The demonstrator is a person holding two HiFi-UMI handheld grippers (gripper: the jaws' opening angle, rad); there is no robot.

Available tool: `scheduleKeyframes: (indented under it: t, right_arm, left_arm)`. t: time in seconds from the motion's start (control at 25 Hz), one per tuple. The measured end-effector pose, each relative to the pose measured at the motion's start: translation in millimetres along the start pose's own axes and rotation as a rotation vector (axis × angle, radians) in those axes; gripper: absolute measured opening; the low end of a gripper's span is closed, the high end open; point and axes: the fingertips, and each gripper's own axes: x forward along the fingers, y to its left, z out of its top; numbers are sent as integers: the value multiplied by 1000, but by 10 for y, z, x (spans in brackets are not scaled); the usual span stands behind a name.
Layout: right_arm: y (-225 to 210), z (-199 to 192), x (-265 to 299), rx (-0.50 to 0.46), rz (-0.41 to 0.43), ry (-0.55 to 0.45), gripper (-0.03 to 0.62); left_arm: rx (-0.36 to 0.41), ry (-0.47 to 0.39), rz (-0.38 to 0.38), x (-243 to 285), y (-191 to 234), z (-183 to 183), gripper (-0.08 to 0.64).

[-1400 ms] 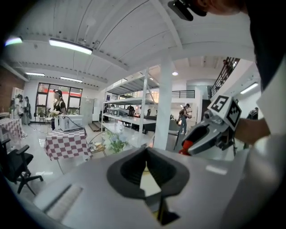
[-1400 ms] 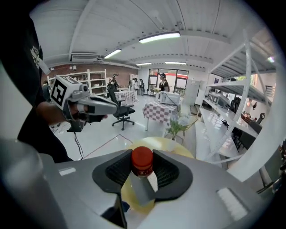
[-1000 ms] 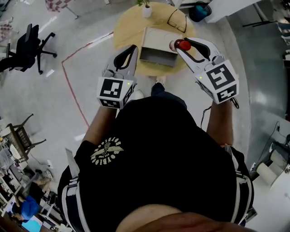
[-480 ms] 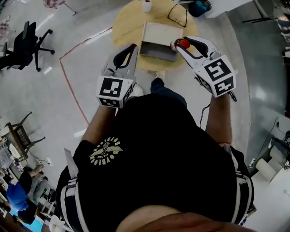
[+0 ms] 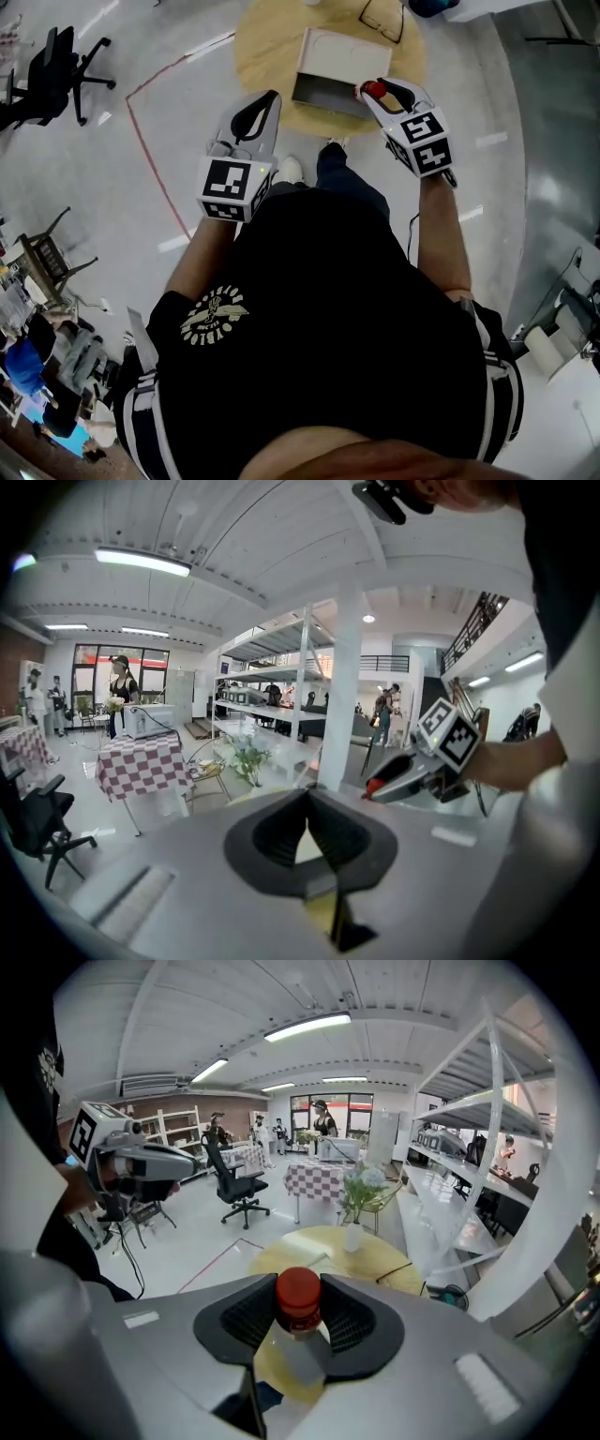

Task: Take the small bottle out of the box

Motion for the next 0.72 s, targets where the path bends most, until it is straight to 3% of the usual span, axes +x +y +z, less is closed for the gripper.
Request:
scheduleKeyframes:
  t: [0.28,0.72]
  right_arm:
    - [-37,-586,585,41,5,69,152]
    - [-99,-1222,1374,-31,31,135,153]
  left_arm:
    - [-7,65,9,131,-58,-45,0]
    - [-32,118,36,540,10,-42,0]
